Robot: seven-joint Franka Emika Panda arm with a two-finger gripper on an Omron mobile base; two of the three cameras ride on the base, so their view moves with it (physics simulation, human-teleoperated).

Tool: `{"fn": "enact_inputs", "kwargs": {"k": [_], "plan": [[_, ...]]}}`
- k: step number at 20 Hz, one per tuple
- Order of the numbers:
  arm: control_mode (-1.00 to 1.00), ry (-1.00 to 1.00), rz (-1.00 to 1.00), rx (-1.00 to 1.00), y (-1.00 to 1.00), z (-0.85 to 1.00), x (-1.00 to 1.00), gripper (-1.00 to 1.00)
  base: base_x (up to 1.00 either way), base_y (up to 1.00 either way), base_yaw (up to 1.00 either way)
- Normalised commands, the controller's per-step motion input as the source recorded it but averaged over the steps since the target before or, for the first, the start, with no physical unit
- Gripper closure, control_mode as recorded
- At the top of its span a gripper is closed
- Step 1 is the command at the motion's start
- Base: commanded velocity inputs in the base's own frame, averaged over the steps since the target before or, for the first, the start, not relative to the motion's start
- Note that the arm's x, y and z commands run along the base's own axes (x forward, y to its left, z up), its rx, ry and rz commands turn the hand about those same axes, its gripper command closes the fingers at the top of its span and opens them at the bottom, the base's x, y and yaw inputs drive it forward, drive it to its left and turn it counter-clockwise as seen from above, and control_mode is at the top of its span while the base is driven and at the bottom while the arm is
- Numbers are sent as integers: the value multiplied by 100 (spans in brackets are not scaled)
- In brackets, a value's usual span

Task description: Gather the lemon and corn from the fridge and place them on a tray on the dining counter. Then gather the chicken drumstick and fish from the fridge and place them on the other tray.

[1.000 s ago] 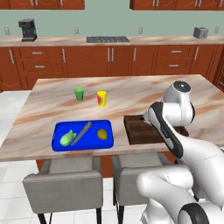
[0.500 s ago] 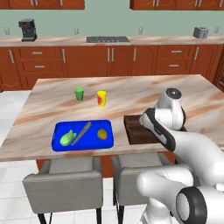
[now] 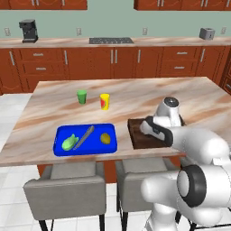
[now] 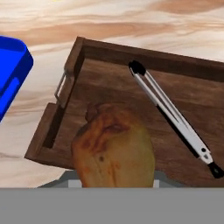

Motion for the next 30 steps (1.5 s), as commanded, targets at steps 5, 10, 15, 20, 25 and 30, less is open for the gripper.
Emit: {"fn": "enact_inputs", "kwargs": {"k": [5,10,15,20,25,30], "plan": [[-100,9,0,0,0,-34,33,100,0,0,0],[-100,5,0,0,0,-26,32,100,0,0,0],[-100,4,0,0,0,-21,31,100,0,0,0],[-100,1,0,0,0,-18,33,100,0,0,0],[-100,2,0,0,0,-23,35,100,0,0,0],[-100,4,0,0,0,-28,34,100,0,0,0]]}}
